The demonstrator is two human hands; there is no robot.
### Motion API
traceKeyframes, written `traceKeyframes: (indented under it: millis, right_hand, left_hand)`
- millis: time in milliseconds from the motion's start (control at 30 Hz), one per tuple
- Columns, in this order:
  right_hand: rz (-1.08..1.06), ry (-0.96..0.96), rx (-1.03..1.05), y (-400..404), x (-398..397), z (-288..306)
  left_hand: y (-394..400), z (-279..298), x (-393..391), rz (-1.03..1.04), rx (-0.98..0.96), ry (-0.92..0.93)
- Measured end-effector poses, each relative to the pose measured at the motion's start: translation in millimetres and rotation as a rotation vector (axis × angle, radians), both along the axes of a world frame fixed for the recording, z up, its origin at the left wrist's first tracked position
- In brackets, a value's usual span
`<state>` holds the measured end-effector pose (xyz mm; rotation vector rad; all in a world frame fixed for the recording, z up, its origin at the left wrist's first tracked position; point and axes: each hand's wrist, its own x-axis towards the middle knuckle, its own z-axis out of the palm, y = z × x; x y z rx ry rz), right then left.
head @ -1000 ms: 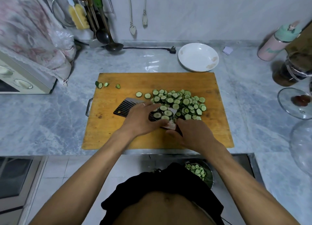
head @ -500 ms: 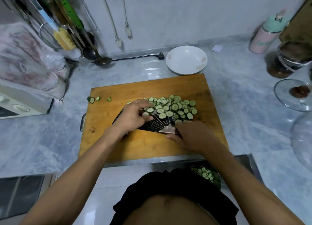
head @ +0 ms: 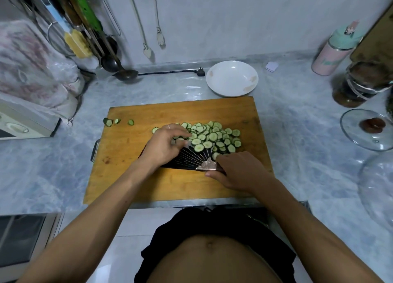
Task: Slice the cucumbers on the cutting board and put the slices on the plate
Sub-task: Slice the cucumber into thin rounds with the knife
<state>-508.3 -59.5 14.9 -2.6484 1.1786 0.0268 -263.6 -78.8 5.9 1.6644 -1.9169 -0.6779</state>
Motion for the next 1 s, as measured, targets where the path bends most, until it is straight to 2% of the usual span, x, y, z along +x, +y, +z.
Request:
traceKeyframes:
  millis: [133, 333, 500, 700, 800, 934, 1000]
  right_hand:
    - [0.026, 0.012, 0.014, -2, 6, 5]
    - [0.06, -0.002, 0.022, 1, 12, 7]
    - [0.066, -0.002, -0.001, 1, 16, 4]
    - [0.051, -0.016, 0.004, 0, 15, 7]
    - [0.037, 0.017, -0.005, -4, 10, 8]
    - [0.028, 0.029, -0.031, -8, 6, 4]
    - [0.027, 0.029, -0.031, -10, 5, 3]
  left_hand:
    - [10, 3, -11, -0.112, 0.11, 0.04]
    - [-2, 0, -9, 0.015, 0.062, -0.083]
    - [-1, 3, -20, -0.15, 0.077, -0.045]
    - [-11, -2, -19, 0.061, 0.052, -0.085]
    - [-5, 3, -11, 0.067, 0.087, -0.006]
    - [2, 5, 5, -0.021, 0.263, 0.077]
    - [-1, 3, 10, 0.015, 0.28, 0.104]
